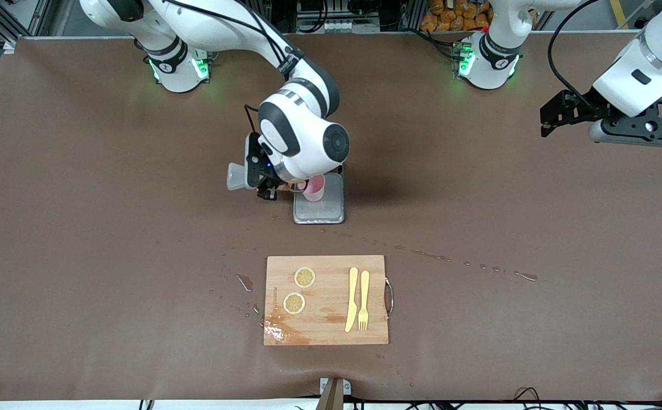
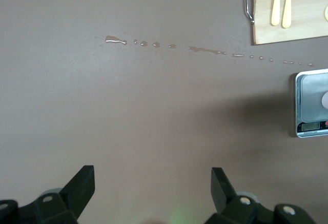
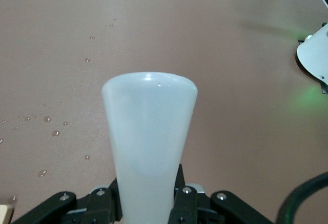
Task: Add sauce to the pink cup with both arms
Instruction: 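Tilt the bottle over the pink cup with the right gripper, squeezing sauce, then carry the bottle back toward its starting spot with the right gripper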
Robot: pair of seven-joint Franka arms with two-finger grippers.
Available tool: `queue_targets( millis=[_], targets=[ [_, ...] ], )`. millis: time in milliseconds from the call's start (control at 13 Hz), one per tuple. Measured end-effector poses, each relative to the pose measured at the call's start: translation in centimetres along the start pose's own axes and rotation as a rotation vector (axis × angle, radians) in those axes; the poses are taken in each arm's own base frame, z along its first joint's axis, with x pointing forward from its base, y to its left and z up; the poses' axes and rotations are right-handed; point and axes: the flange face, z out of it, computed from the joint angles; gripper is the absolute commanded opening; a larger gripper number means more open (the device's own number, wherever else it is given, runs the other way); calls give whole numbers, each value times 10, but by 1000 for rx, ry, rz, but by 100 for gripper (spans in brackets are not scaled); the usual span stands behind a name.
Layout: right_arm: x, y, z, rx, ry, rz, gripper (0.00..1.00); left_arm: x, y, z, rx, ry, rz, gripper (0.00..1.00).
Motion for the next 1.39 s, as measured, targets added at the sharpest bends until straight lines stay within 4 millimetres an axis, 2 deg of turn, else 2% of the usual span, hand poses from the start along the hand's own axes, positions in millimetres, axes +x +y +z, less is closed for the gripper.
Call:
queue_targets(
  millis=[540,618,772,926,1081,1389],
  targets=[
    [76,-32,-27,-62,-262,-41,0,-4,1,-5,0,2,15,100],
    [91,-37,-29,-80,-322,-55,0,-5,1,-4,1,-5,14,100],
    [137,-55,-29,-106,-450,-73,0,-5,2,-4,1,-6,7,100],
    [189,-73,-22,-128,-581,-74,0,-5,3,-5,1,-5,5,100],
    [233,-88,-7,-143,-692,-88,0,-5,3,-5,1,-5,6,100],
    [279,-106,25,-155,-862,-132,0,-5,4,-5,1,-4,7,100]
  ],
)
